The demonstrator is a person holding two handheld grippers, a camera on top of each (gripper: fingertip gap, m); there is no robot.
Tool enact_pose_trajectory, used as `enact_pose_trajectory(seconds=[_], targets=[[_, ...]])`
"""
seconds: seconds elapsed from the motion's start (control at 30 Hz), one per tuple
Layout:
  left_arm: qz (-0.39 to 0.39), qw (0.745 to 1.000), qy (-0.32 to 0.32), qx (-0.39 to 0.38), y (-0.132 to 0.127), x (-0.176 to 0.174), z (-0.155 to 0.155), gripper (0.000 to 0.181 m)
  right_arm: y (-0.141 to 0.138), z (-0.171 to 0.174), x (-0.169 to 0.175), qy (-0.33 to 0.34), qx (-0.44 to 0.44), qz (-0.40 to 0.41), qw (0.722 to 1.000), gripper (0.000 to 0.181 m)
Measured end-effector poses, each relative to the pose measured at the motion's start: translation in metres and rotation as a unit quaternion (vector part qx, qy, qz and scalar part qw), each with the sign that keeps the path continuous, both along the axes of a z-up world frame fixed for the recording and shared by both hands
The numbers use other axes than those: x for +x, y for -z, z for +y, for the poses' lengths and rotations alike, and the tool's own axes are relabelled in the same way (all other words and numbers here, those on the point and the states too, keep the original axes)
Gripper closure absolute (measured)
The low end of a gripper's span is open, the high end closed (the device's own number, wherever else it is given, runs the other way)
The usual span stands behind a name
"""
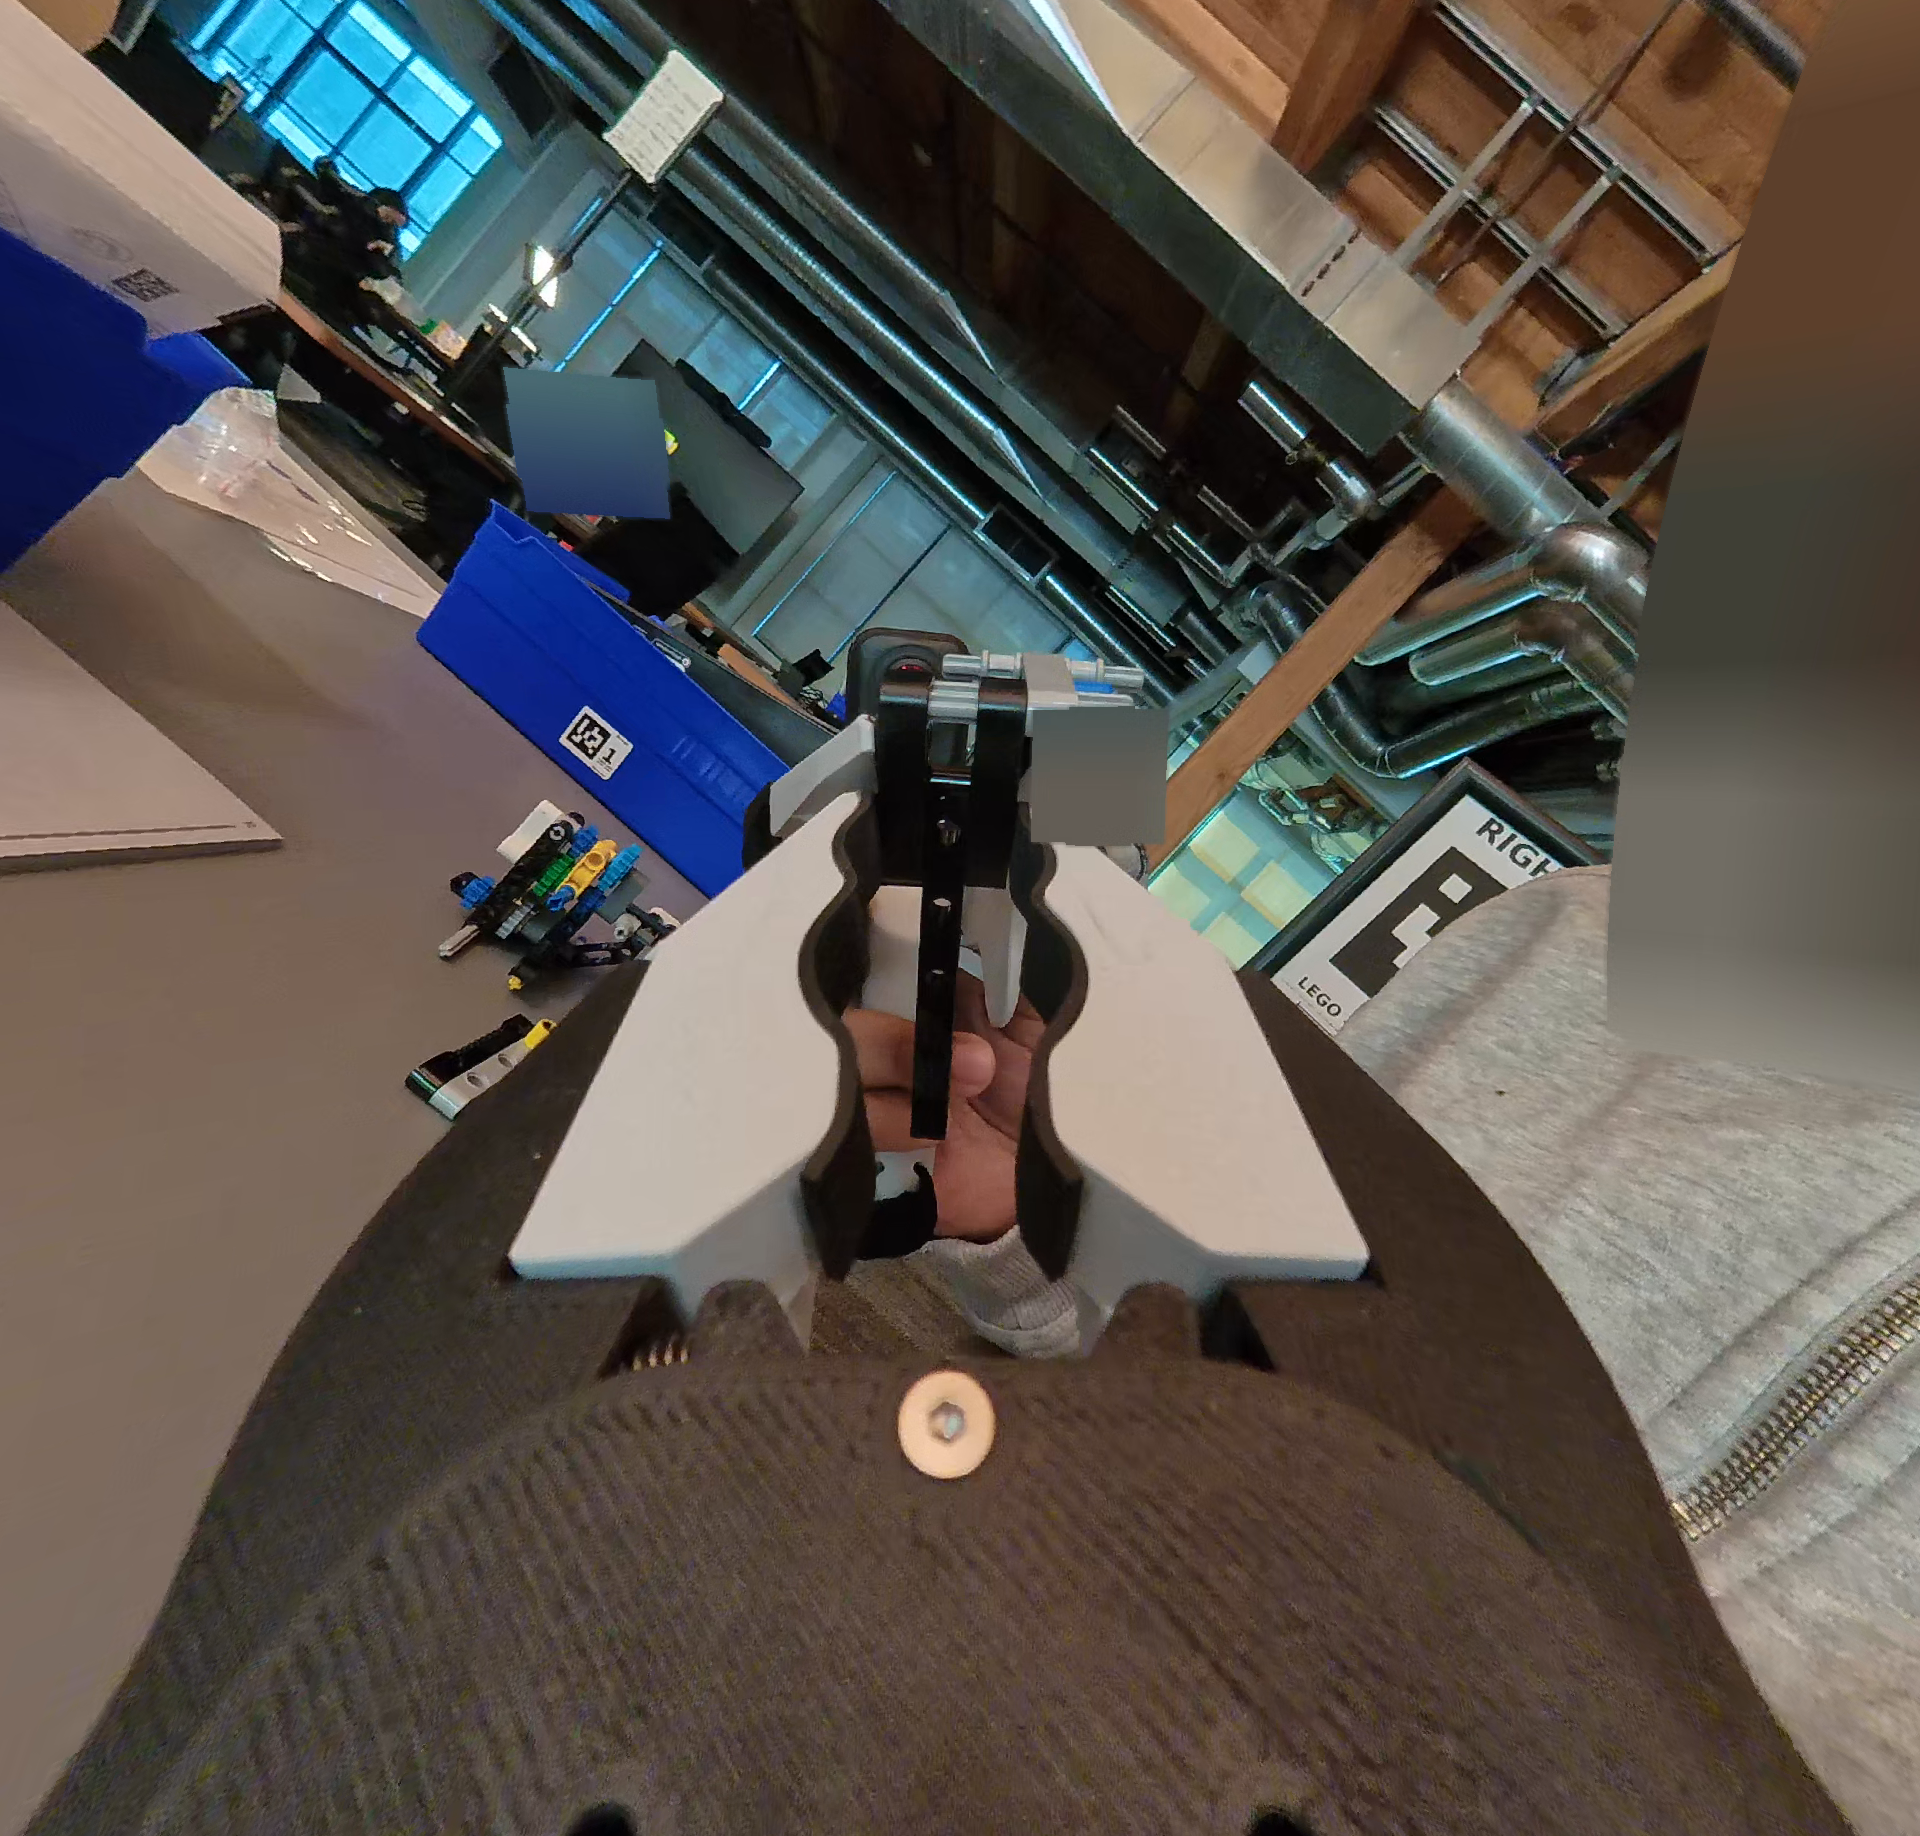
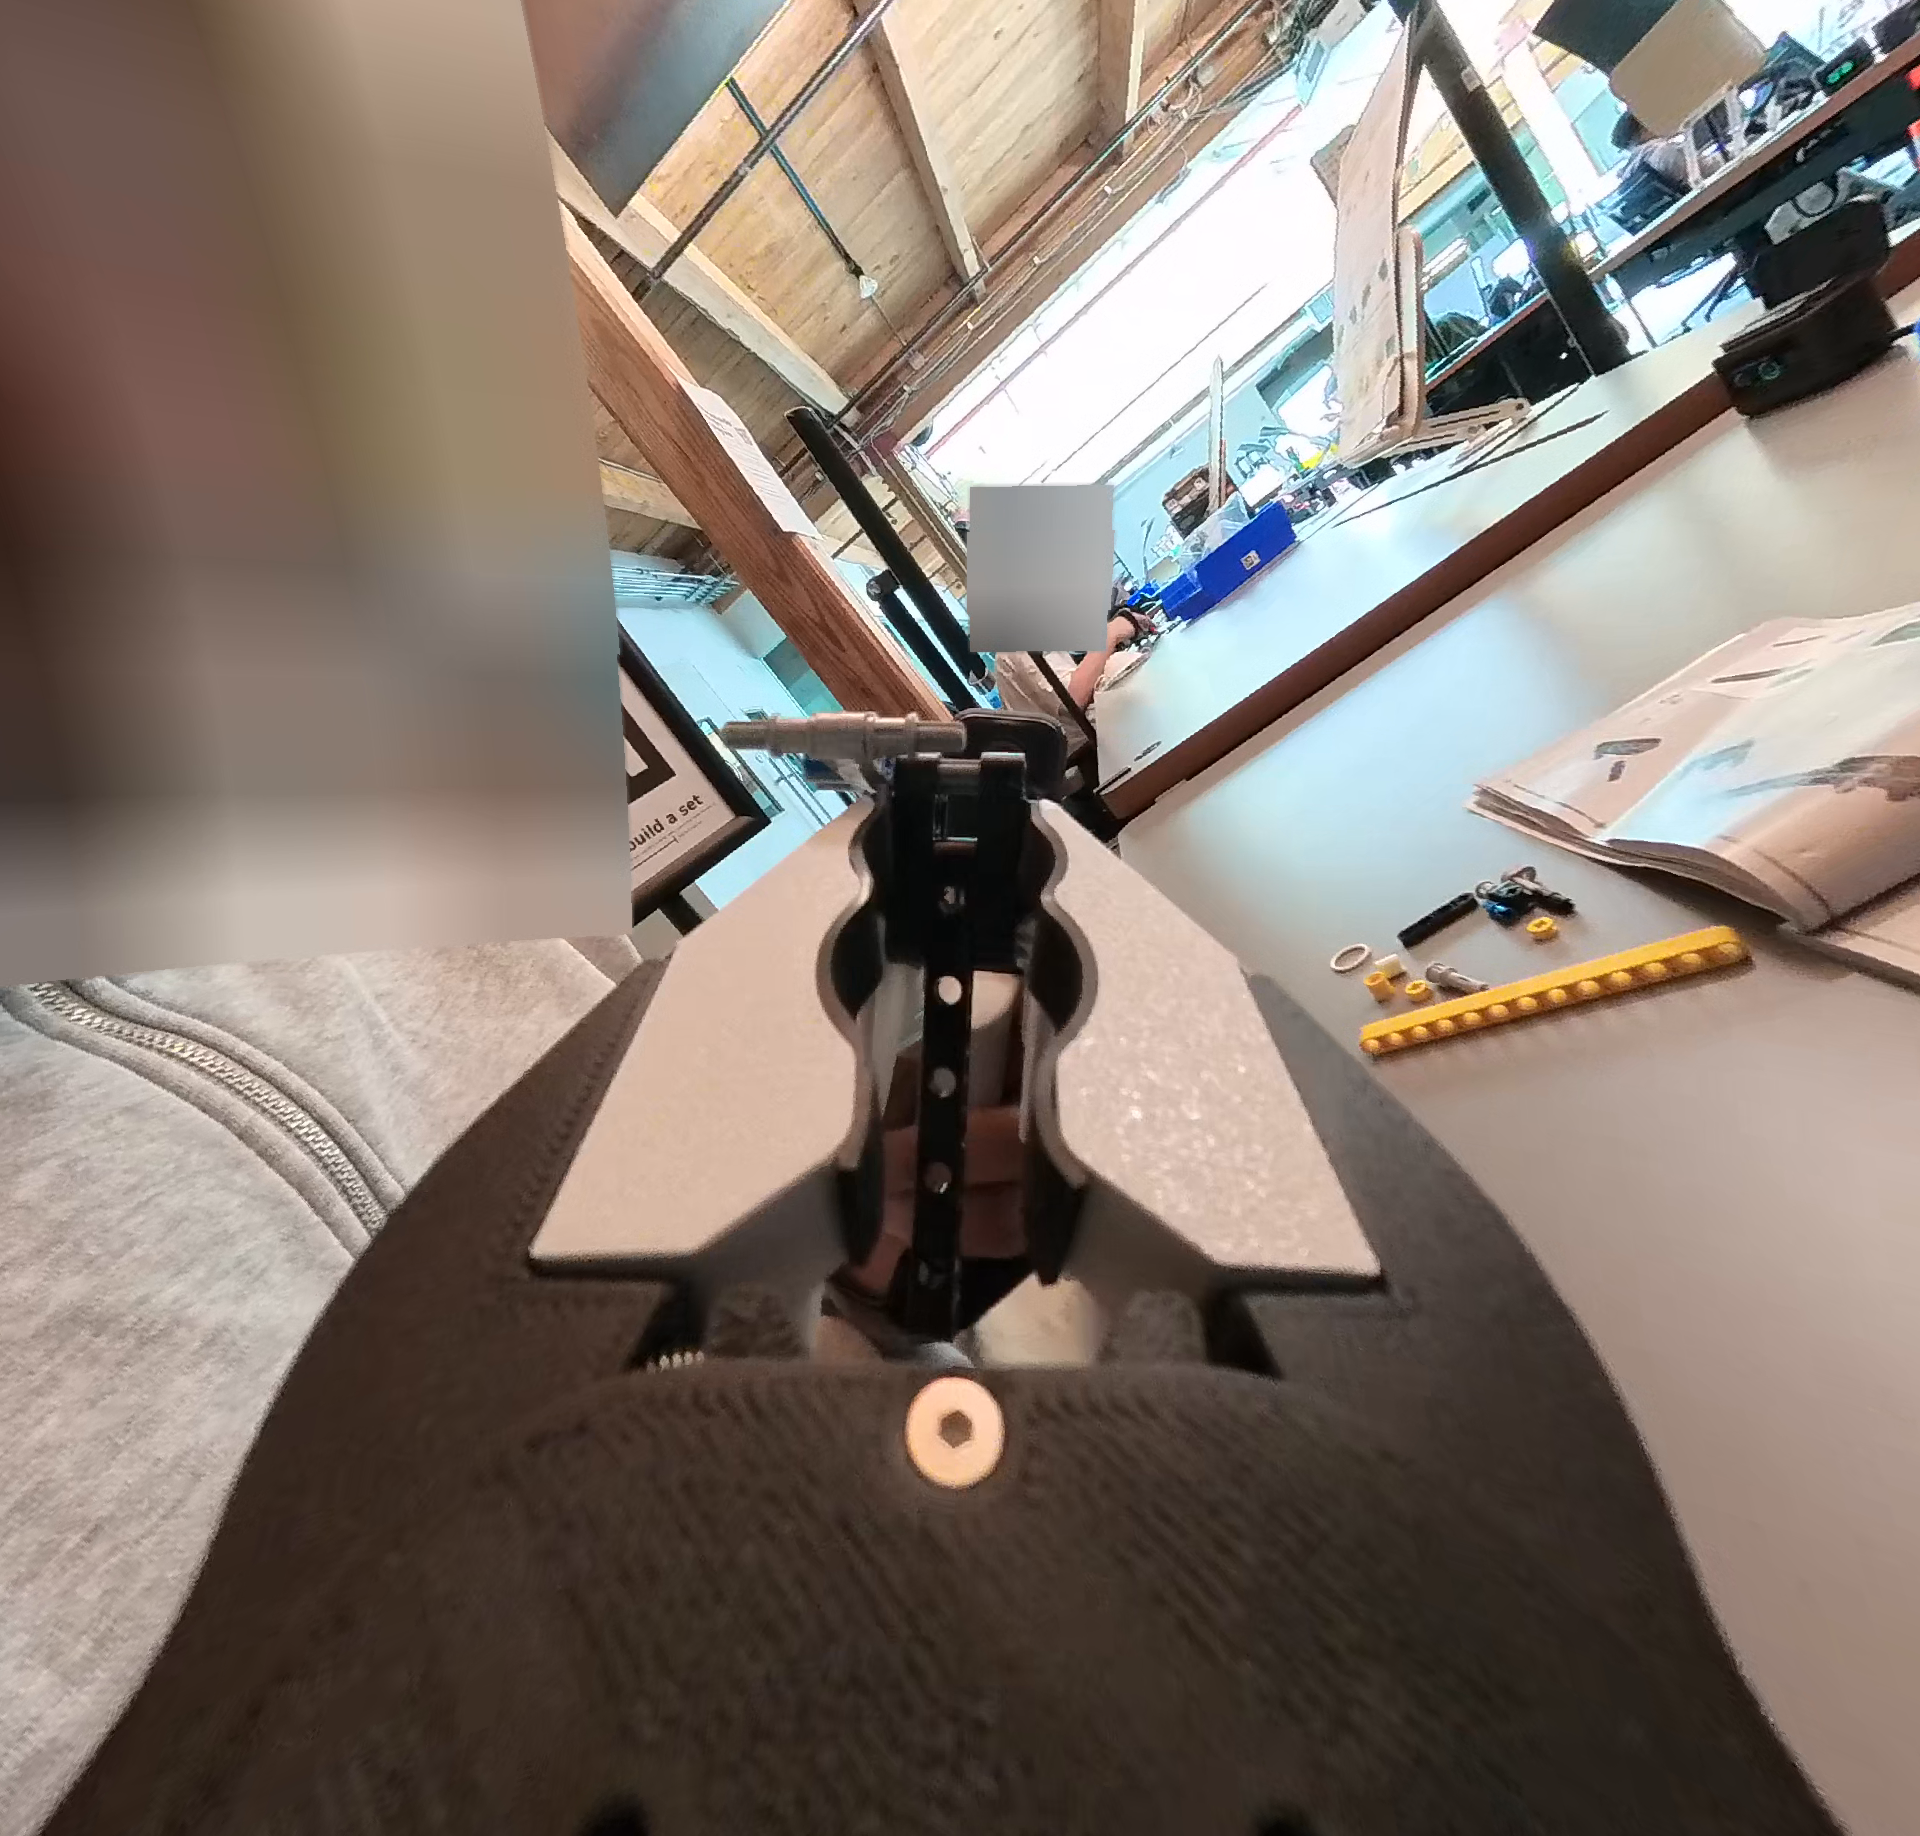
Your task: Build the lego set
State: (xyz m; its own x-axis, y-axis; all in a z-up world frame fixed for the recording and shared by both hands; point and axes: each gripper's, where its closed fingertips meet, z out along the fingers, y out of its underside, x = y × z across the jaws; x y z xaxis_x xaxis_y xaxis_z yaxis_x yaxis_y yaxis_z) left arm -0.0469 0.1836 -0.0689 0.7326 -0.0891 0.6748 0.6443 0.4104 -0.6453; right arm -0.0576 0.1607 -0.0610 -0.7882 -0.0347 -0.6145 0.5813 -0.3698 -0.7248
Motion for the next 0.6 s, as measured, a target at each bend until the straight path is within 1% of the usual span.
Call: enact_pose_trajectory(seconds=[0.03, 0.27, 0.33, 0.47, 0.57, 0.6], targets=[[0.0, 1.0, 0.0, 0.001, 0.001, 0.0, 0.0, 0.161, 0.001, 0.0, 0.0, 0.001, 0.003, 0.002, 1.0, 0.158], [0.0, 1.0, 0.013, 0.02, 0.0, 0.001, -0.002, 0.161, 0.001, -0.002, 0.002, 0.01, 0.037, 0.019, 0.999, 0.158], [0.002, 1.0, 0.015, 0.027, -0.001, 0.001, -0.006, 0.161, 0.0, -0.006, 0.001, 0.01, 0.048, 0.032, 0.998, 0.158], [0.021, 0.999, 0.026, 0.025, -0.001, 0.004, -0.008, 0.161, -0.001, -0.007, 0.002, 0.039, 0.06, 0.075, 0.995, 0.158], [0.012, 0.996, 0.038, 0.075, -0.009, 0.002, -0.018, 0.161, -0.003, -0.002, 0.0, 0.058, 0.078, 0.1, 0.99, 0.143], [0.002, 0.994, 0.043, 0.099, -0.012, 0.0, -0.023, 0.161, -0.003, 0.001, -0.001, 0.064, 0.081, 0.105, 0.989, 0.141]])
